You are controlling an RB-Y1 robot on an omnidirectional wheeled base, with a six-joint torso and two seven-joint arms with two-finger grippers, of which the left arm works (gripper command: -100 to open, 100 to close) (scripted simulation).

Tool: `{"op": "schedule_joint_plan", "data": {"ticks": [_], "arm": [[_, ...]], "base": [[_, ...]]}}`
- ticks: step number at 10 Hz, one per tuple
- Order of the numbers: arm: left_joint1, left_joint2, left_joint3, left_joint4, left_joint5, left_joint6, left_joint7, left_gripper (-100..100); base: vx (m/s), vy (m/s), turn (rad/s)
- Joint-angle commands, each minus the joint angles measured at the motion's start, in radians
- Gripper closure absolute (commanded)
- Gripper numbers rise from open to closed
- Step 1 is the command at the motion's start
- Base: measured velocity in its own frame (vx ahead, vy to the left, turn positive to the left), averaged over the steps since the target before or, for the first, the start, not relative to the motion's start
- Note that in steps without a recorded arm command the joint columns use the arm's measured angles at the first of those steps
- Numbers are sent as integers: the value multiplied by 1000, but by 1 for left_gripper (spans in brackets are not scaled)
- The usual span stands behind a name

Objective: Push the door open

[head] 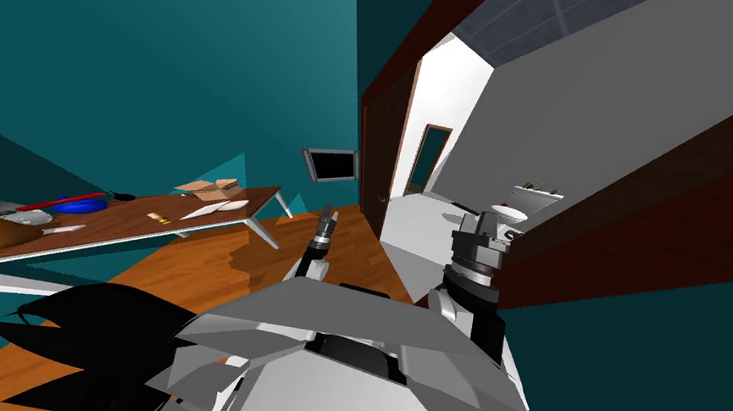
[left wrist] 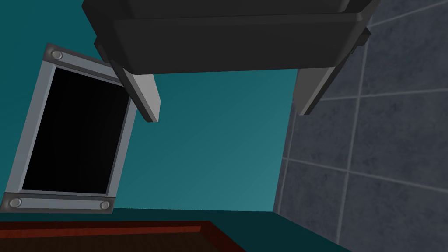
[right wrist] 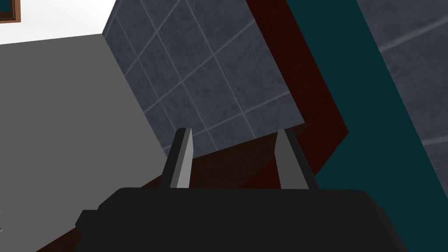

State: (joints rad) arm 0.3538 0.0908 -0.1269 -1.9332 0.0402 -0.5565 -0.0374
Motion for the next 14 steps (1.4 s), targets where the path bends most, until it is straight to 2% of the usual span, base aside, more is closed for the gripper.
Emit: {"op": "schedule_joint_plan", "data": {"ticks": [1, 7, 8, 14], "arm": [[-15, 2, -23, 43, 7, -5, -5, -100], [-63, 10, -68, 162, 26, -26, -9, -100], [-77, 12, -81, 198, 32, -33, -10, -100], [-121, 16, -122, 308, 50, -52, -14, -100]], "base": [[177, 85, -138], [111, 55, -93], [126, 90, -134], [101, 58, -88]]}}
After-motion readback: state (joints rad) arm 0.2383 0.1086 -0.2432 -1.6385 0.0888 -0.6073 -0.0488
